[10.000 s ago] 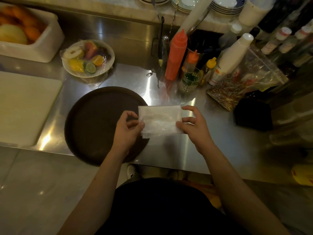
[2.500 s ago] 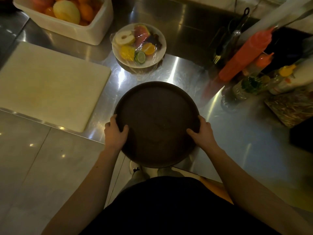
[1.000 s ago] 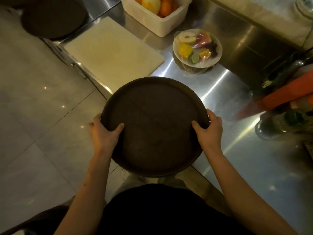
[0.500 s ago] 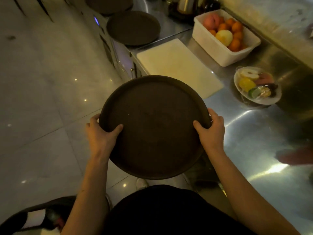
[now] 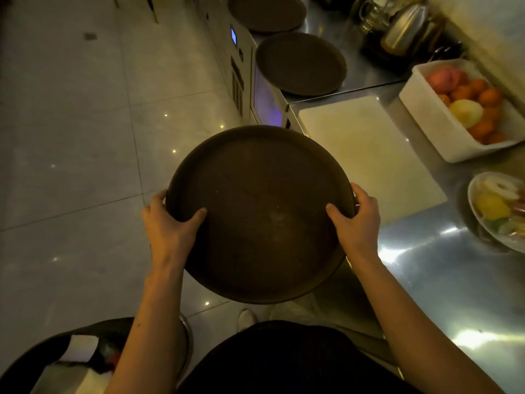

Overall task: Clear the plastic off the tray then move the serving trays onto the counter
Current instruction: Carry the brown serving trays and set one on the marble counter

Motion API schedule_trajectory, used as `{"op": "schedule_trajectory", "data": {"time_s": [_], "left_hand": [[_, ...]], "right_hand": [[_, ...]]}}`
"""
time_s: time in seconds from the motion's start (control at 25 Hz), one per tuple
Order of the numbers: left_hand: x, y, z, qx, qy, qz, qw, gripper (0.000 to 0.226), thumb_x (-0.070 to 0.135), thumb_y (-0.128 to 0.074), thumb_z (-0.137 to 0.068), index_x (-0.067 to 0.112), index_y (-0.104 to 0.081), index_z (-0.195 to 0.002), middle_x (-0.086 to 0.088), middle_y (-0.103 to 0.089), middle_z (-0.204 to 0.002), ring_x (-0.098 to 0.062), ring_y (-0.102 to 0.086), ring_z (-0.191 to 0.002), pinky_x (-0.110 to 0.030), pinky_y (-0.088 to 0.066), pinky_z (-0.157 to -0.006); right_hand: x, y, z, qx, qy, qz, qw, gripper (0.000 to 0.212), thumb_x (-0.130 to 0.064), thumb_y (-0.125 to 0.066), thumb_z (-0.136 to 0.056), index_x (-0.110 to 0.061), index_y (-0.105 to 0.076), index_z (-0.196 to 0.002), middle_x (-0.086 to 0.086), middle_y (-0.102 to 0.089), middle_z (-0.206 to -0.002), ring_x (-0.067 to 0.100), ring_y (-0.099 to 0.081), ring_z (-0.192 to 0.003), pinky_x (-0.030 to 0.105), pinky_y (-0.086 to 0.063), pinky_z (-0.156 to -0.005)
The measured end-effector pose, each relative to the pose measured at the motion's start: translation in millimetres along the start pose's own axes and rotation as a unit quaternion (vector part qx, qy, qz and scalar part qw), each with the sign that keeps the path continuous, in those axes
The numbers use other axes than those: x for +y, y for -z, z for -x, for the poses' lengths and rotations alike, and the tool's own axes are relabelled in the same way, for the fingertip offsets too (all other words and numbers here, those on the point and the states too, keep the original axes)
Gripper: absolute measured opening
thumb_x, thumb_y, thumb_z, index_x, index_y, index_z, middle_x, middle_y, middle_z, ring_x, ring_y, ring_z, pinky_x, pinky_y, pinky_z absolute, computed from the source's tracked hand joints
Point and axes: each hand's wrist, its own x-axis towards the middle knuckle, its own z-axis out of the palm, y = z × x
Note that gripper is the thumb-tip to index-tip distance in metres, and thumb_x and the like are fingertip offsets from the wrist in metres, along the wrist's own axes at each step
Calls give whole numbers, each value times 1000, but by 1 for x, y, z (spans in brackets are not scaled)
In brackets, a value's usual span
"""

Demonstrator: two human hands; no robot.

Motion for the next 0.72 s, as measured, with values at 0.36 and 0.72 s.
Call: {"op": "schedule_trajectory", "data": {"time_s": [0.36,0.72], "left_hand": [[83,-52,-87,28,-12,-47,998,86,29,-84,-72,16,-39,-144,-12,-40,-143,-29,-48,-127,-41,-44,-103],[155,-113,-154,28,-13,-73,997,84,28,-81,-75,16,-37,-145,-11,-38,-144,-29,-45,-129,-43,-43,-103]], "right_hand": [[-20,-34,-124,-10,-21,-50,998,64,-30,-71,-84,-21,-45,-141,1,-46,-115,17,-52,-104,34,-51,-91],[-40,-40,-228,-3,-30,-55,998,63,-27,-72,-83,-19,-47,-139,0,-46,-111,21,-55,-105,37,-50,-94]]}}
